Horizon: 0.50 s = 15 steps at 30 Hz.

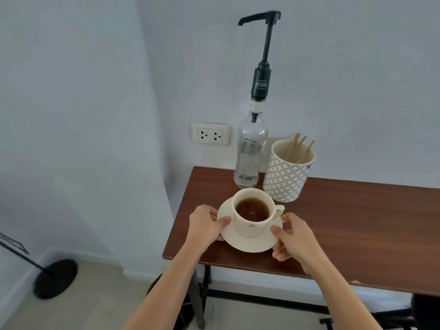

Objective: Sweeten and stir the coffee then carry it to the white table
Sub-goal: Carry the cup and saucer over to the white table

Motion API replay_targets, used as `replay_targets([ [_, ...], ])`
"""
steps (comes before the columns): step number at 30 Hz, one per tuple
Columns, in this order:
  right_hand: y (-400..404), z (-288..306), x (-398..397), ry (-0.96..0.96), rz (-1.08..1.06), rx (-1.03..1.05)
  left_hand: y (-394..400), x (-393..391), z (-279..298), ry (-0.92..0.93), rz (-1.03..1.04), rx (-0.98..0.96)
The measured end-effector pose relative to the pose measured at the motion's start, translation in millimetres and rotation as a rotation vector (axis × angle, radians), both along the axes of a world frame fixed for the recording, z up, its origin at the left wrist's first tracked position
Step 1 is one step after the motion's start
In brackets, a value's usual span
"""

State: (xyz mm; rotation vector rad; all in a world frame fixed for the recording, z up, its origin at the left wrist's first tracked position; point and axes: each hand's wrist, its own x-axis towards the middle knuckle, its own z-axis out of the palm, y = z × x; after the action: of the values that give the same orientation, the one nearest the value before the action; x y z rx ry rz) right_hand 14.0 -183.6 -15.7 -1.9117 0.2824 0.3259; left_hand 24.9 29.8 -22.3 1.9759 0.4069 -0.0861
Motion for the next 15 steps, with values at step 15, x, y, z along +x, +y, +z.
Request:
replay_targets([
  [15, 131, 55, -84, -0.089, 0.38, 0.207, 132, -156, 36, -0.215, 0.334, -0.226],
])
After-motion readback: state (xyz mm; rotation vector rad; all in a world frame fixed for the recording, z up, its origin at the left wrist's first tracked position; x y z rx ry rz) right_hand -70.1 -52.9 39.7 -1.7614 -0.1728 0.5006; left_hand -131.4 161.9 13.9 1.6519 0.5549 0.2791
